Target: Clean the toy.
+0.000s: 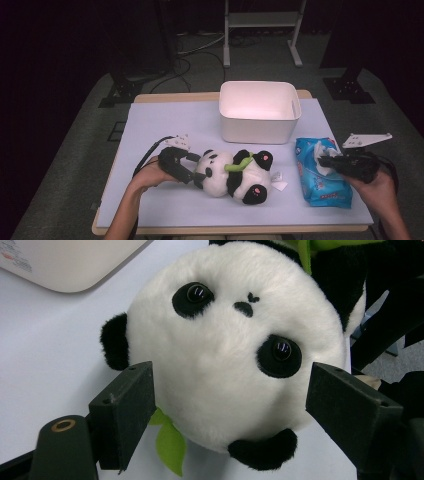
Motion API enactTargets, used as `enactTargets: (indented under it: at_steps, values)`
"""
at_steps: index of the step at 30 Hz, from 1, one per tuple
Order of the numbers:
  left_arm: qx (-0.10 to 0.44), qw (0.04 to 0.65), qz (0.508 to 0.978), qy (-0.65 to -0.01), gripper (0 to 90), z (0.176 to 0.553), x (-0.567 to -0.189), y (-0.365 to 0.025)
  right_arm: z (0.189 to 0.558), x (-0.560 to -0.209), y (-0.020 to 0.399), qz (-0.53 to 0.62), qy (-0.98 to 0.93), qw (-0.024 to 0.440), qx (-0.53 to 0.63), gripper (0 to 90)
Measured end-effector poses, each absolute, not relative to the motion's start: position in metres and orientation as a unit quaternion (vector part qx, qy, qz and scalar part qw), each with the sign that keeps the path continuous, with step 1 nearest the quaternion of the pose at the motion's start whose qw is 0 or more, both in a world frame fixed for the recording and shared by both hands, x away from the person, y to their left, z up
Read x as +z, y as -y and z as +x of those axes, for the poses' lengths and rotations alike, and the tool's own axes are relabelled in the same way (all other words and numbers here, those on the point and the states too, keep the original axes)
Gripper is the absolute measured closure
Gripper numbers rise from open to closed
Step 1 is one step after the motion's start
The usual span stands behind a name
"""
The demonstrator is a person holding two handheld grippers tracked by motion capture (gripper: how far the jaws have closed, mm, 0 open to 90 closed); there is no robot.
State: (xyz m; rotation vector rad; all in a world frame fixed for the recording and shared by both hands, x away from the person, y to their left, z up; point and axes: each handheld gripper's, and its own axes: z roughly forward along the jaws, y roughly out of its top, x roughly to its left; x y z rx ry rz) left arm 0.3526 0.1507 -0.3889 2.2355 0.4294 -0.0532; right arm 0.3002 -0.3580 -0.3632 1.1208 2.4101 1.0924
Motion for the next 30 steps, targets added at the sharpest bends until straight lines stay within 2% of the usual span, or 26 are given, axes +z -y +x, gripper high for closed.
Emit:
enactTargets:
  at_steps: [16,30]
  values:
    - [-0.017,0.416,0.893,-0.169,18.3,0.350,-0.392,-0.149,0.304,-0.326,0.353,0.363,-0.819,0.097,0.433,86.6]
    - [-0.015,0.408,0.898,-0.164,18.3,0.351,-0.388,-0.148,0.311,-0.296,0.294,0.276,-0.836,0.047,0.472,86.3]
